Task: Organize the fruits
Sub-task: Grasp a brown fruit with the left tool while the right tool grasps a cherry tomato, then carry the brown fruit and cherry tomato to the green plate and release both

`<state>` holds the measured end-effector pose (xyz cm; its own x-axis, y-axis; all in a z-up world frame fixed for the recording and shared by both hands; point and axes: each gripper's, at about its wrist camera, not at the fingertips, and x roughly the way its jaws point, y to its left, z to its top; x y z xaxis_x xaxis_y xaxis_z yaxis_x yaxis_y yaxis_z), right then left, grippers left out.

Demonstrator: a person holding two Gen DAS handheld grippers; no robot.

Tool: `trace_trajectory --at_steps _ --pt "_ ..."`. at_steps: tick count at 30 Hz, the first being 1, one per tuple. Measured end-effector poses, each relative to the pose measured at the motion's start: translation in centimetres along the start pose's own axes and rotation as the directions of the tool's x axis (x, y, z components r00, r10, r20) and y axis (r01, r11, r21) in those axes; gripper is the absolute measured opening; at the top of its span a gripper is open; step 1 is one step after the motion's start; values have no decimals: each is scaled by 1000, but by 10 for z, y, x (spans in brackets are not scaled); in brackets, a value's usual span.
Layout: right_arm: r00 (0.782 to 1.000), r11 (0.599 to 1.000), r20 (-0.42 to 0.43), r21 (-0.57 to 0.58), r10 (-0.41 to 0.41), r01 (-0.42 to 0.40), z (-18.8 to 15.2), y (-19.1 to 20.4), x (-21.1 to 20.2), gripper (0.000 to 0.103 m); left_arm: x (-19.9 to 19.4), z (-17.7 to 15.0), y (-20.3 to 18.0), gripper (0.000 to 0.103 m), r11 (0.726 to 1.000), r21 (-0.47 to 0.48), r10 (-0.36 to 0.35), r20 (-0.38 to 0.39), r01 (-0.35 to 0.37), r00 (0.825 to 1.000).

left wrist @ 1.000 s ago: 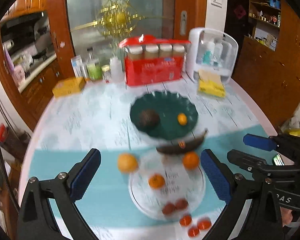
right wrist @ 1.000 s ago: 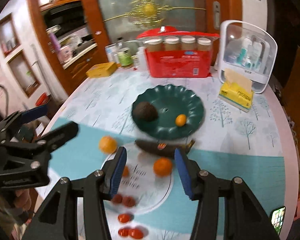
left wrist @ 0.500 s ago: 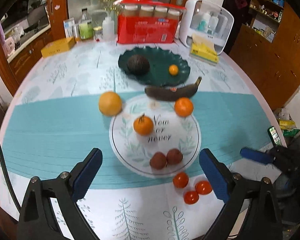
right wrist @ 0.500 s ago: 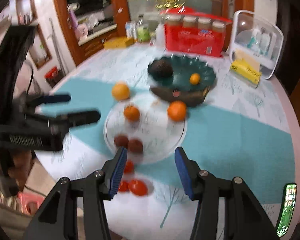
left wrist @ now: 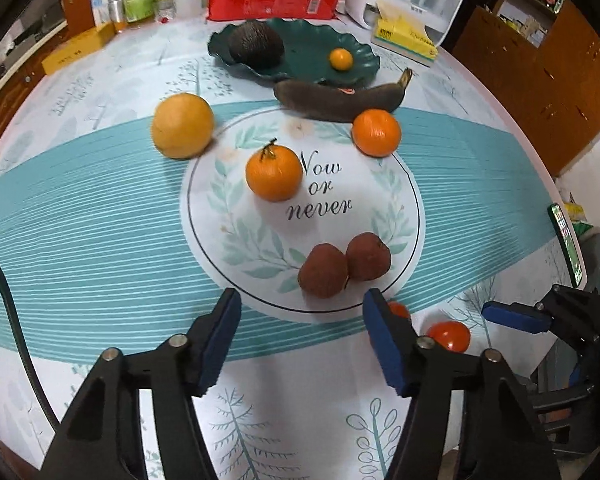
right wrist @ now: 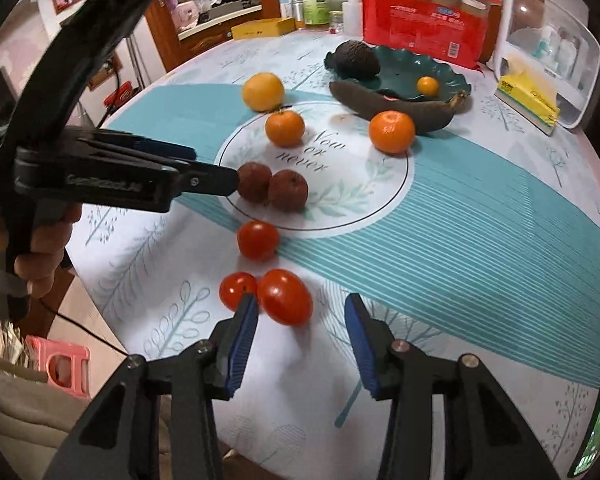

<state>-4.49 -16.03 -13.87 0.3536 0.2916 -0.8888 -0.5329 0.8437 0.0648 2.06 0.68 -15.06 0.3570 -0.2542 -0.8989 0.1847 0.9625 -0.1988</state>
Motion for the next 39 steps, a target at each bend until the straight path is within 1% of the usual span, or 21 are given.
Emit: trace_trajectory --at_steps 4,7,13,15,16,18,23,30,35,39 --pt "1000 1000 -14 -24 0 0 -3 3 8 40 8 4 -1 55 1000 11 -19 -12 19 1000" --pt "1000 1000 -15 -19 20 -20 -3 3 13 39 14 7 0 50 999 12 -37 -26 37 999" --pt "999 999 -9 -17 41 -41 1 4 18 39 24 12 0 47 998 0 -63 -40 63 997" --pt "999 999 -13 -19 47 -48 2 4 20 38 28 14 -2 41 997 -2 -71 -43 71 997" --pt "998 998 -17 -21 55 -55 3 4 21 35 29 16 -2 41 997 -3 -74 -43 74 996" --pt "998 998 -25 -22 65 -66 3 3 23 30 30 17 -1 36 997 -1 -78 -38 78 996" --pt "997 997 -24 5 73 -73 3 -2 22 30 35 23 -2 28 995 -1 -100 -35 100 994" --pt "997 996 -23 54 73 -72 5 -14 19 29 33 21 -3 26 997 4 -74 -30 74 997" --pt "998 995 -10 79 68 -67 10 -21 13 29 12 23 0 26 998 -8 -63 3 63 998" --pt "998 995 -2 89 56 -55 18 -27 8 29 -12 35 -3 26 999 1 -52 45 52 998"
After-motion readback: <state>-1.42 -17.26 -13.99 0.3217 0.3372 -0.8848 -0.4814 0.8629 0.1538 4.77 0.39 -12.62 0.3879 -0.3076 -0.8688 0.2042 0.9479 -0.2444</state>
